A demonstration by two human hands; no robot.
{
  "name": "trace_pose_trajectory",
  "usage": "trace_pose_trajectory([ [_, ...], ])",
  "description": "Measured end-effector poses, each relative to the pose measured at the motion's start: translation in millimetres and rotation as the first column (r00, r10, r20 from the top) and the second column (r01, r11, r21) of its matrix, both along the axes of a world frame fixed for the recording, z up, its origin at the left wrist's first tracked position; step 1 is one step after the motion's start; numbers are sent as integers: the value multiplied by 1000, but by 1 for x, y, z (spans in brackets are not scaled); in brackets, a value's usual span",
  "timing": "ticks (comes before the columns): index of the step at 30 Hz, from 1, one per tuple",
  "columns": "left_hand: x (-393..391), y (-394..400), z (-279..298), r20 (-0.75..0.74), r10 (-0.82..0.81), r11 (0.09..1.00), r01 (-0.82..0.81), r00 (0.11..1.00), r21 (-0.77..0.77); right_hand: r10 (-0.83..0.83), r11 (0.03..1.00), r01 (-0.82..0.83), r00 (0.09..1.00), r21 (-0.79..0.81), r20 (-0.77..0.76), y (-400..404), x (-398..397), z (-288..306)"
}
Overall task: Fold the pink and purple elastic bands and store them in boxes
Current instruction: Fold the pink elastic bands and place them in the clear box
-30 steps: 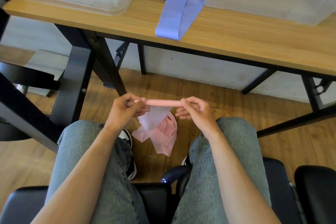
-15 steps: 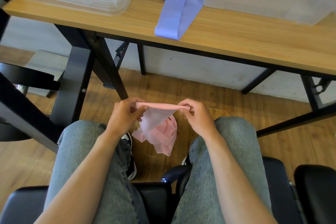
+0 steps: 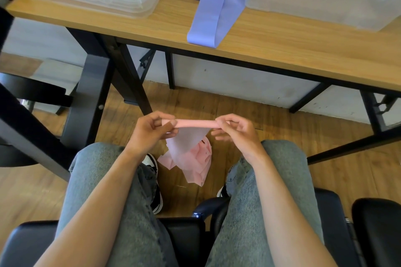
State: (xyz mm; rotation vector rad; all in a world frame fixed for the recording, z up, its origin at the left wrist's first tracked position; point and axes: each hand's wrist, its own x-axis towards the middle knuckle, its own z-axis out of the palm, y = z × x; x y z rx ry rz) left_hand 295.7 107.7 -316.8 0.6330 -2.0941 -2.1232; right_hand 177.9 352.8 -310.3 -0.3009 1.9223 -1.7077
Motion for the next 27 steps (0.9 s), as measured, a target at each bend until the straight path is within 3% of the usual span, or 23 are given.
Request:
trace_pose_trajectory([
  [2,0,-1,-1,8,-28,1000,28,1000,-9,-14,999,18,995,46,-95,1,-1,-3],
  [8,2,-1,-12,37,-65,921,74,997,-383,114,956,-12,936,292,-333,0,1,-15],
  [13,0,7,-17,-13,-29,793,15,999,-610,248,899,-95,914,428,-320,-3,3,-19],
  [18,-3,7,-18,7,-10,873,12,1000,-487,252,893,-98,917,439,-308,-3,3,-18],
  [20,-3,6,-14,2,0,941,1,1000,-338,155,951,-77,958,301,-243,-2,2,-11],
  [23,-4,5,-8,-19,-1,994,-2,1000,-109,31,997,-30,999,77,-14,-1,0,-2],
  [27,-6,6,-5,-15,41,999,-41,999,2,-3,999,10,988,-44,156,0,-1,1],
])
